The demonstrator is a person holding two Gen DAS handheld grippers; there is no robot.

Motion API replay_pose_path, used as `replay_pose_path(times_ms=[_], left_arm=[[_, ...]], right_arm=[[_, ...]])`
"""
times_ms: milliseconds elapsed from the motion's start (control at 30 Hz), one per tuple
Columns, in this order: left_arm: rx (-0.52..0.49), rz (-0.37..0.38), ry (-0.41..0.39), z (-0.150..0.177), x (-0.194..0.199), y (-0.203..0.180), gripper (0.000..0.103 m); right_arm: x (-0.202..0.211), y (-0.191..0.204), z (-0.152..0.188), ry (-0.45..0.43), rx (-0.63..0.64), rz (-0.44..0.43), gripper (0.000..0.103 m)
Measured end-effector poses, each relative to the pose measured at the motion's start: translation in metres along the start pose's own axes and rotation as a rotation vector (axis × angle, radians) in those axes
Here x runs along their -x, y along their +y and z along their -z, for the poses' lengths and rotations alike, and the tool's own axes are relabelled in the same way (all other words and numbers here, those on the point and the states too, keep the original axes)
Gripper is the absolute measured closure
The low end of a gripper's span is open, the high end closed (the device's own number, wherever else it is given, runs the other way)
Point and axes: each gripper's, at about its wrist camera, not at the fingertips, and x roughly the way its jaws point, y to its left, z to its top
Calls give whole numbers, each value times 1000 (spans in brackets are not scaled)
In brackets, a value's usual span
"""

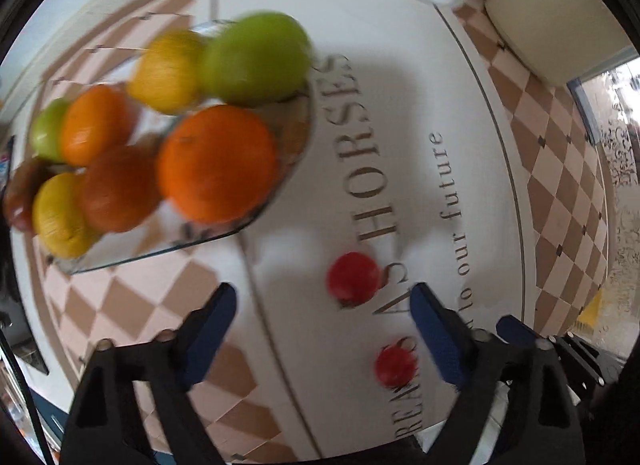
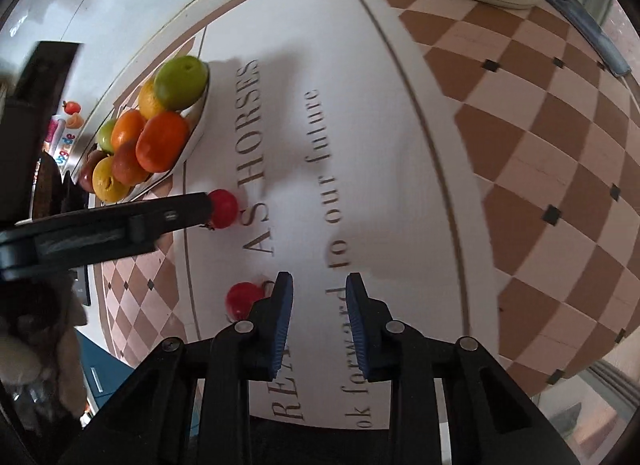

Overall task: Organize fruits
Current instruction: 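Grasp a small red fruit with the left tool while the right tool grasps the other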

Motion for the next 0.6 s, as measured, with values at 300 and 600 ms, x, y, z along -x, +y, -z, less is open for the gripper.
replay_pose_path(times_ms=[300, 600], left_arm=[[-39, 14, 49, 4, -18, -5, 74], [115, 46, 28, 54, 7, 65, 74]], right_arm=[[7, -1, 6, 0, -47, -62, 72], [-17, 31, 9, 56, 24, -112, 72]])
